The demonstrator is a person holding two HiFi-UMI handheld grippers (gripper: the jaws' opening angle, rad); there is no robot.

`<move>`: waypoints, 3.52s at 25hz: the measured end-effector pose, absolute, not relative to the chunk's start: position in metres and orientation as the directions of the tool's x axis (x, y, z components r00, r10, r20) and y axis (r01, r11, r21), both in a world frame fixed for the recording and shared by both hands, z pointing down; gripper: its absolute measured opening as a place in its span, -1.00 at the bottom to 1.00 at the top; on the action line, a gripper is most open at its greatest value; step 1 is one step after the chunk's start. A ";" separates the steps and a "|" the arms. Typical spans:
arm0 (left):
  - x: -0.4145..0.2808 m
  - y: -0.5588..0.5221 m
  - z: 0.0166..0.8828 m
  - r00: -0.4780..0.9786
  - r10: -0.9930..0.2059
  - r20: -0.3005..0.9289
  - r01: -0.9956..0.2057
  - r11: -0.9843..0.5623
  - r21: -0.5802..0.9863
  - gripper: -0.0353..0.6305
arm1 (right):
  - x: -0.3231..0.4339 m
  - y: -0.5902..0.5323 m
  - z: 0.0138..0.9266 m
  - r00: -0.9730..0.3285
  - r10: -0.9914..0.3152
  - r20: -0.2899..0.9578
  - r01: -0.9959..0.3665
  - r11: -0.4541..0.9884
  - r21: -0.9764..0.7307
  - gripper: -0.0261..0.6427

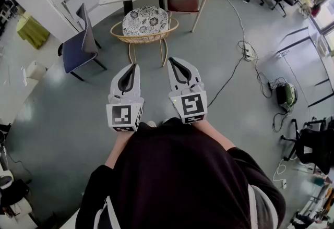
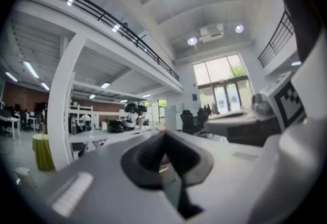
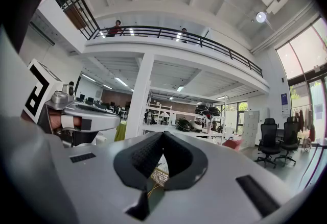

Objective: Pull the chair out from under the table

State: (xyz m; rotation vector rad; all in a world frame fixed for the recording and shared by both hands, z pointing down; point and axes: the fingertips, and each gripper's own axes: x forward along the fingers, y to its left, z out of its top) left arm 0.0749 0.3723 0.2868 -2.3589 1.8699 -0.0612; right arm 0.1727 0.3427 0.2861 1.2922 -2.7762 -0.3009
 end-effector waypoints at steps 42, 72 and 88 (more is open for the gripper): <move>-0.092 0.011 0.401 0.409 -0.893 0.186 -0.897 -0.431 -0.096 -0.78 | 0.038 -0.007 0.401 -0.556 -0.788 0.265 -0.777 0.605 0.171 -0.84; -0.071 0.013 0.611 0.446 -0.345 0.826 -0.346 -0.918 -0.196 0.00 | 0.051 0.005 0.611 -0.401 -0.303 0.864 -0.001 0.944 0.331 -0.36; -0.086 0.019 0.731 0.120 -0.187 0.975 0.014 -0.982 -0.190 -0.16 | 0.064 -0.026 0.720 -0.124 -0.321 0.939 0.317 0.884 0.344 -0.36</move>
